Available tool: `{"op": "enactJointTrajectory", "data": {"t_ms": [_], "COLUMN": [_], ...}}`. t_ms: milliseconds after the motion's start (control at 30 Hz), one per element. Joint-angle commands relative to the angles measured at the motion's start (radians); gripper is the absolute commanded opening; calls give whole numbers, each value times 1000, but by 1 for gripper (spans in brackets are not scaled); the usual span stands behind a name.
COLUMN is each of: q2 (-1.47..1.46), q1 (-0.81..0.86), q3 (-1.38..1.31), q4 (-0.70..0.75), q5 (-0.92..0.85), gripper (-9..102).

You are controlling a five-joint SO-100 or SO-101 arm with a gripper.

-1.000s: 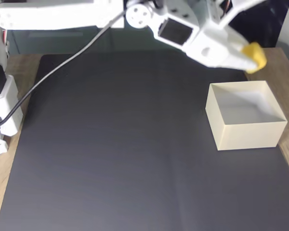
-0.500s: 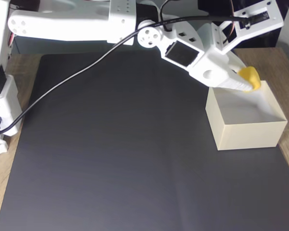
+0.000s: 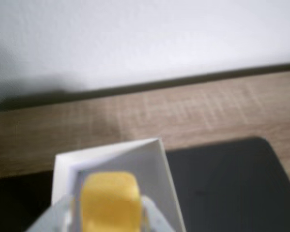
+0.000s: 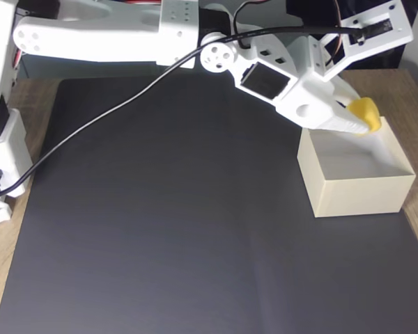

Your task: Grasp a cube block and put it in the white box.

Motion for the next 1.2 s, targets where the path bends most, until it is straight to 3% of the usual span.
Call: {"op": "enactJointTrajectory", "data": {"t_ms": [0, 267, 533, 1167], "q2": [14, 28, 218, 1037], "q1": [9, 18, -26, -117], "q3": [-63, -63, 63, 881], "q4": [-14, 0, 114, 112], "q5": [-6, -5, -5, -18], "gripper": [29, 27, 0, 0]}}
